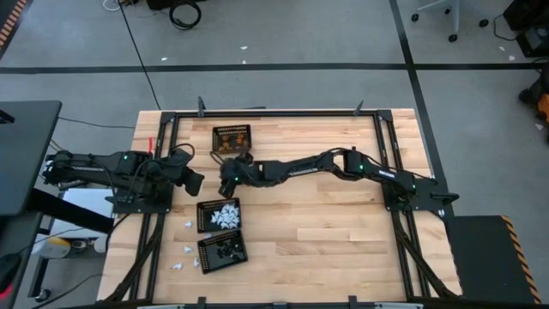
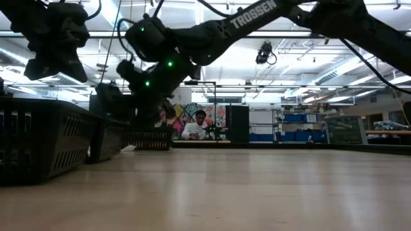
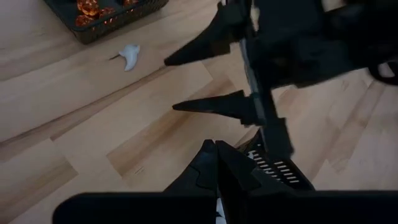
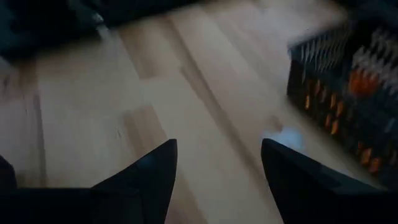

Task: Sort Halloween decoration
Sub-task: Put the white toy into the middle black bin

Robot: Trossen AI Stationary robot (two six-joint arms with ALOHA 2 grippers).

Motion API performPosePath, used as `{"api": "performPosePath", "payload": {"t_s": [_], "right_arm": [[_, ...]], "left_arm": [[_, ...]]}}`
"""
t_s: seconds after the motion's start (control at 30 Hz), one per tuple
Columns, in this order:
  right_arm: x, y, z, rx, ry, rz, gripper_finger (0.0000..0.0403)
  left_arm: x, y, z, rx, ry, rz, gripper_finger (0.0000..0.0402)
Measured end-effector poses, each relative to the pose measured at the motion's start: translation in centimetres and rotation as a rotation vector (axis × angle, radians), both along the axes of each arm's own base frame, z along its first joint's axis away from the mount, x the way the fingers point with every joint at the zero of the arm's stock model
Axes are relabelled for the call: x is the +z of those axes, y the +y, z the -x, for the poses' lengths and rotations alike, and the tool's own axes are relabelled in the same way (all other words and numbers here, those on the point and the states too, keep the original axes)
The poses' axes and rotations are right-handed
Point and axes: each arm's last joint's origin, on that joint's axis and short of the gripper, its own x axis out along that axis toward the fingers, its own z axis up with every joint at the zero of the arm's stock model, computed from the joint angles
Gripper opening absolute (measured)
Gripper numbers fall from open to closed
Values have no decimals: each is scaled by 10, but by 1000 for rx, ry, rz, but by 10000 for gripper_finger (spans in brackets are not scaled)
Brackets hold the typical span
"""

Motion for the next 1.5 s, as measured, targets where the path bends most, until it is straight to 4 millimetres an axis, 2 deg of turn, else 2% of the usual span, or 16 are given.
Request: {"api": "performPosePath", "payload": {"t_s": [0.2,0.3,0.47,0.67,0.9,1.07,1.17,1.27,1.5], "right_arm": [[-28,-19,-5,-113,-83,-106,238],[-34,-28,-5,-121,-100,-162,242],[-35,-33,-3,-152,-98,-205,254],[-31,-29,-5,-153,-106,-137,250],[-23,-28,-10,-41,-134,3,236],[-32,-41,-8,62,-83,-47,222],[-40,-51,-6,14,-48,-17,212],[-39,-59,-6,28,-65,-14,203],[-41,-59,-5,15,-62,-66,195]], "left_arm": [[0,0,0,-4,-4,-4,9],[1,0,-1,-4,-9,-2,9],[1,0,-1,-6,-15,3,9],[1,0,-1,-13,-12,0,9],[1,0,-1,-14,-8,-1,9],[1,0,-1,-14,-7,-1,9],[1,0,-1,-14,-8,-1,9],[1,0,-1,-14,-8,-1,9],[0,0,0,-14,-5,-1,9]]}}
